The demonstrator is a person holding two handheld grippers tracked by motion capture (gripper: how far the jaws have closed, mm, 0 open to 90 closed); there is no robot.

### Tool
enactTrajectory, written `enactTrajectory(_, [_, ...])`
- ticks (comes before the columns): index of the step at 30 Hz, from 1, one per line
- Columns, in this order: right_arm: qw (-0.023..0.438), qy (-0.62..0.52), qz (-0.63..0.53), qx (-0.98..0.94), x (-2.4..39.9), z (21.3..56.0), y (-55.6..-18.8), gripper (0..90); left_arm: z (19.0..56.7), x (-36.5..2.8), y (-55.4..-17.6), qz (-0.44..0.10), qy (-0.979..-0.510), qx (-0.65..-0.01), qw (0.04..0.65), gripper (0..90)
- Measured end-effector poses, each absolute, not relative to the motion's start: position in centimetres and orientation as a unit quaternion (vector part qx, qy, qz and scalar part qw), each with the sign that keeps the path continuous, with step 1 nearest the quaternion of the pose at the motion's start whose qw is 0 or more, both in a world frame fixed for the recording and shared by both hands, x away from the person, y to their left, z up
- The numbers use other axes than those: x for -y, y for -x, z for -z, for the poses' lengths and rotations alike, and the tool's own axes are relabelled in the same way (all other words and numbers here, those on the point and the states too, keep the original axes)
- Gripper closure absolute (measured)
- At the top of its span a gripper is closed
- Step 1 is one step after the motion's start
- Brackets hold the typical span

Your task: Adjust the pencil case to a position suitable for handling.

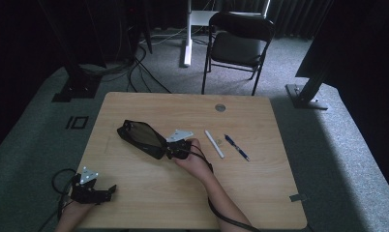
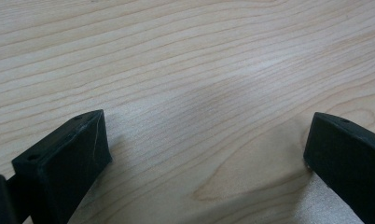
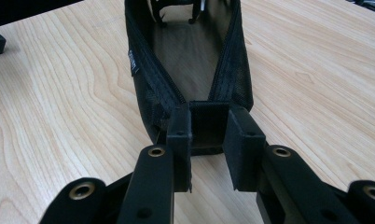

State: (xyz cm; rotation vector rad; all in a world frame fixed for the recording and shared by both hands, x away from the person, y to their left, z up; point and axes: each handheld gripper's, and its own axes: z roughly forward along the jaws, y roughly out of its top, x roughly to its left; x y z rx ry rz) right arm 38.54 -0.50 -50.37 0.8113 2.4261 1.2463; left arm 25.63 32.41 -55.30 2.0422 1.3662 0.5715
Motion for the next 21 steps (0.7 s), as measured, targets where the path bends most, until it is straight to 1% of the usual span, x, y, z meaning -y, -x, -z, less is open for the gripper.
enactTrajectory(14, [0.152, -0.289, -0.427, -0.843, 2.6, 50.4, -37.3, 73.3, 55.3, -32.4, -25.6, -0.216, -0.771, -0.516, 0.305, 0.3])
enactTrajectory(21, [0.152, -0.296, -0.425, -0.842, 4.4, 50.4, -36.5, 73.3, 55.3, -32.4, -25.6, -0.216, -0.771, -0.516, 0.304, 0.3])
